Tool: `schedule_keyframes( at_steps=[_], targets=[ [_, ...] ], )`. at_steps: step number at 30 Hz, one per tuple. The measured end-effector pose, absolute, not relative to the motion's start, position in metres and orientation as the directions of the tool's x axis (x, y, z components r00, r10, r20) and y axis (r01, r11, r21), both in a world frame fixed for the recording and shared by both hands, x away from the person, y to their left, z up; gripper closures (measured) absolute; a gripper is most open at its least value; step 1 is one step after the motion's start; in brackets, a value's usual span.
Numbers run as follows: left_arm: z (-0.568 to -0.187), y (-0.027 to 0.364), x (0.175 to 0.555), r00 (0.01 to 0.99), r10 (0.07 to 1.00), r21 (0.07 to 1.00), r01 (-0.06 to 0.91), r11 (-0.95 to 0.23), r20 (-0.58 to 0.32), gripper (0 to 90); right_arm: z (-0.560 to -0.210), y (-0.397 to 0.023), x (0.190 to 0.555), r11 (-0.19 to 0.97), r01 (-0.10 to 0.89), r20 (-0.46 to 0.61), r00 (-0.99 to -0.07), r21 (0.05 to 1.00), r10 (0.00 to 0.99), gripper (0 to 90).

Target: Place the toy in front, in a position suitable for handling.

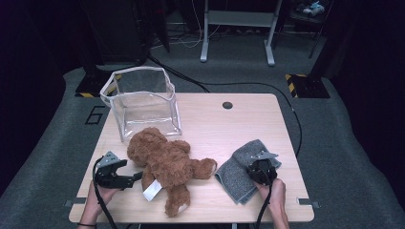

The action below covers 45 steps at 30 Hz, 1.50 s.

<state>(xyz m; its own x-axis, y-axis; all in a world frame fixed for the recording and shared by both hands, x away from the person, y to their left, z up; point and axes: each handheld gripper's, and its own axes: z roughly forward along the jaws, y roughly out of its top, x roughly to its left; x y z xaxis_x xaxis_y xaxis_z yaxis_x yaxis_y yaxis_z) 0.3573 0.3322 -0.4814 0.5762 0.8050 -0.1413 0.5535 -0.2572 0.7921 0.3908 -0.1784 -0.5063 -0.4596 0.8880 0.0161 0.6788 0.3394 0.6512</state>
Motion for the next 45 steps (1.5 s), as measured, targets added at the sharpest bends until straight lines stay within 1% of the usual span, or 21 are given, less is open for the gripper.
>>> schedule_keyframes(
  at_steps=[4, 5, 11, 12, 14, 16, 18, 21, 22, 23, 25, 26, 28, 30, 33, 34, 39, 45],
  targets=[
    [-0.485, 0.327, 0.358, 0.591, 0.793, 0.787, 0.557, -0.266, -0.151, 10.8, -0.494, -0.183, 0.389, 0.306, 0.663, 0.038, -0.451, 0.683, 0.892, 84.0],
    [-0.484, 0.326, 0.358, 0.596, 0.788, 0.785, 0.558, -0.27, -0.153, 10.8, -0.49, -0.185, 0.389, 0.301, 0.645, 0.035, -0.455, 0.703, 0.89, 84.1],
    [-0.486, 0.319, 0.359, 0.621, 0.762, 0.777, 0.566, -0.275, -0.182, 11.0, -0.459, -0.192, 0.387, 0.271, 0.607, 0.048, -0.456, 0.747, 0.889, 84.0],
    [-0.487, 0.318, 0.359, 0.622, 0.764, 0.783, 0.557, -0.278, -0.171, 11.5, -0.454, -0.193, 0.387, 0.269, 0.6, 0.044, -0.454, 0.754, 0.89, 84.0],
    [-0.486, 0.317, 0.359, 0.624, 0.762, 0.777, 0.561, -0.284, -0.172, 14.7, -0.446, -0.194, 0.387, 0.264, 0.591, 0.038, -0.448, 0.763, 0.893, 83.9],
    [-0.488, 0.315, 0.359, 0.628, 0.754, 0.783, 0.563, -0.266, -0.195, 19.6, -0.438, -0.195, 0.387, 0.277, 0.572, 0.012, -0.449, 0.772, 0.893, 83.9],
    [-0.49, 0.314, 0.36, 0.631, 0.751, 0.785, 0.559, -0.267, -0.194, 21.1, -0.435, -0.195, 0.388, 0.282, 0.567, 0.003, -0.447, 0.774, 0.894, 83.9],
    [-0.493, 0.313, 0.361, 0.639, 0.733, 0.781, 0.572, -0.251, -0.232, 29.9, -0.426, -0.193, 0.389, 0.283, 0.554, -0.011, -0.444, 0.783, 0.896, 83.9],
    [-0.493, 0.313, 0.361, 0.639, 0.733, 0.781, 0.572, -0.251, -0.232, 33.5, -0.426, -0.193, 0.389, 0.283, 0.554, -0.011, -0.444, 0.783, 0.896, 83.9],
    [-0.494, 0.311, 0.361, 0.65, 0.722, 0.78, 0.571, -0.256, -0.239, 38.9, -0.422, -0.193, 0.389, 0.285, 0.545, -0.015, -0.446, 0.788, 0.895, 83.9],
    [-0.495, 0.308, 0.361, 0.659, 0.71, 0.778, 0.573, -0.258, -0.25, 44.7, -0.419, -0.193, 0.389, 0.283, 0.54, -0.012, -0.449, 0.793, 0.893, 83.8],
    [-0.496, 0.306, 0.361, 0.661, 0.706, 0.782, 0.571, -0.251, -0.255, 49.0, -0.417, -0.193, 0.389, 0.28, 0.538, -0.011, -0.449, 0.795, 0.893, 83.8],
    [-0.497, 0.303, 0.362, 0.668, 0.697, 0.778, 0.573, -0.258, -0.261, 54.7, -0.414, -0.192, 0.389, 0.28, 0.533, -0.011, -0.452, 0.799, 0.892, 83.8],
    [-0.498, 0.299, 0.362, 0.67, 0.695, 0.775, 0.574, -0.265, -0.259, 58.4, -0.411, -0.192, 0.389, 0.286, 0.525, -0.017, -0.457, 0.802, 0.889, 83.8],
    [-0.5, 0.298, 0.363, 0.667, 0.693, 0.779, 0.576, -0.247, -0.274, 64.7, -0.407, -0.192, 0.389, 0.292, 0.521, -0.022, -0.462, 0.802, 0.886, 83.8],
    [-0.5, 0.297, 0.363, 0.667, 0.691, 0.779, 0.577, -0.244, -0.278, 66.8, -0.406, -0.191, 0.389, 0.282, 0.527, -0.009, -0.461, 0.802, 0.887, 83.8],
    [-0.501, 0.293, 0.362, 0.664, 0.692, 0.782, 0.578, -0.234, -0.284, 73.0, -0.4, -0.19, 0.391, 0.284, 0.519, -0.011, -0.467, 0.806, 0.884, 83.7],
    [-0.501, 0.286, 0.362, 0.656, 0.699, 0.787, 0.576, -0.22, -0.284, 74.7, -0.392, -0.186, 0.394, 0.3, 0.509, -0.022, -0.481, 0.807, 0.876, 83.7]
  ],
)
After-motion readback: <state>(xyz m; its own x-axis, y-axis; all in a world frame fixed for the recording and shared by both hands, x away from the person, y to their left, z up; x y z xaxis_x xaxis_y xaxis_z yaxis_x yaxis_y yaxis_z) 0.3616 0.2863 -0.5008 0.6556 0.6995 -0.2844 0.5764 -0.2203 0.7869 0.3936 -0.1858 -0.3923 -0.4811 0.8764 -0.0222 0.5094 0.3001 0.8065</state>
